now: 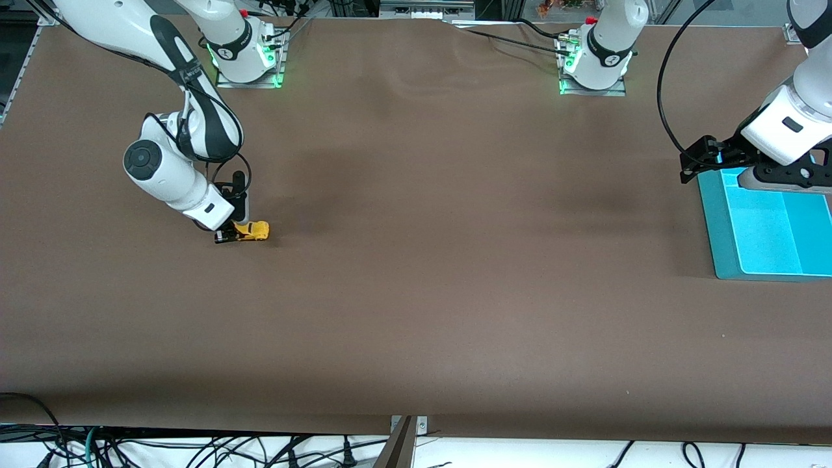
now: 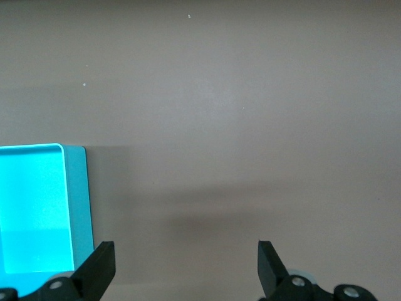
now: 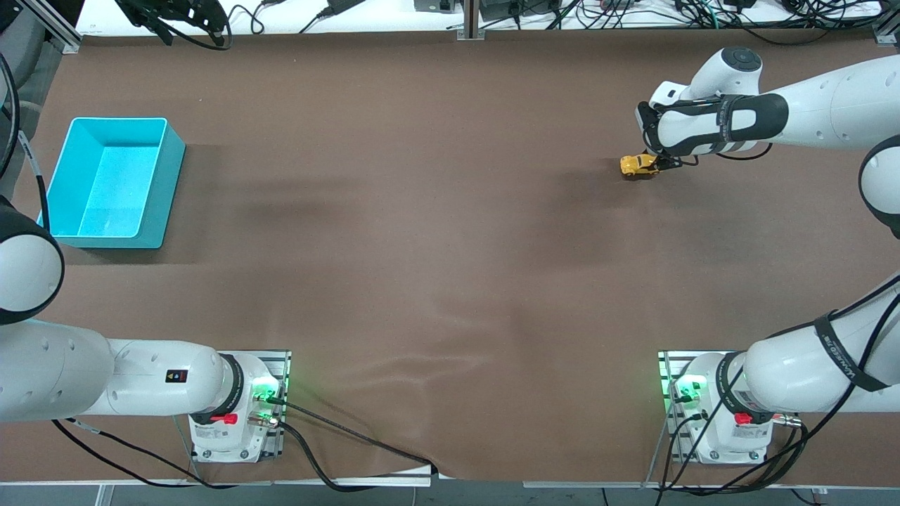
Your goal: Wind and store yellow beetle car
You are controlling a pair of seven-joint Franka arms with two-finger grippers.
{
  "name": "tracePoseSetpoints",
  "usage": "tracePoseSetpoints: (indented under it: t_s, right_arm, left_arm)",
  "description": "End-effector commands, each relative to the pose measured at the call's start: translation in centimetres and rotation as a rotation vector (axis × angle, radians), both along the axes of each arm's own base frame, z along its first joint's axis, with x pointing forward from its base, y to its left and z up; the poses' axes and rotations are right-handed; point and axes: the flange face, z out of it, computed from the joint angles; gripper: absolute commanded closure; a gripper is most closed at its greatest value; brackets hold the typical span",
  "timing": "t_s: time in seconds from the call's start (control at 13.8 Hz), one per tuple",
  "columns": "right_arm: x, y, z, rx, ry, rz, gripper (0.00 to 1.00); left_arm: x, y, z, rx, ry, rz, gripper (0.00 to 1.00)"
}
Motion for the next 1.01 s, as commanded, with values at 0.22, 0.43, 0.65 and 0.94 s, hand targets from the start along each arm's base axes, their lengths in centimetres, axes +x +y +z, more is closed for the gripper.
tracePoseSetpoints:
  t_s: [0.22,0.43,0.65,0.94]
  right_arm:
    - [-0.1,-1.0,-1.3,-0.002,0.019,0.015,0.88]
    - [-0.1,-1.9,-2.2,0.002,0.028,-0.009,0.88]
    - [-0.1,-3.7,-2.8,0.001,0.033,-0.036,0.88]
    - [-0.3,-9.1,-3.3,-0.001,0.042,-0.028,0.88]
  left_arm:
    - [0.2,-0.2,0.6,-0.01,-0.002,0.008,0.0]
    - [0.2,-0.2,0.6,-0.01,-0.002,0.008,0.0]
    - [0.2,-0.2,0.6,-0.01,-0.002,0.008,0.0]
    - [0.2,-0.2,0.6,-0.01,-0.002,0.008,0.0]
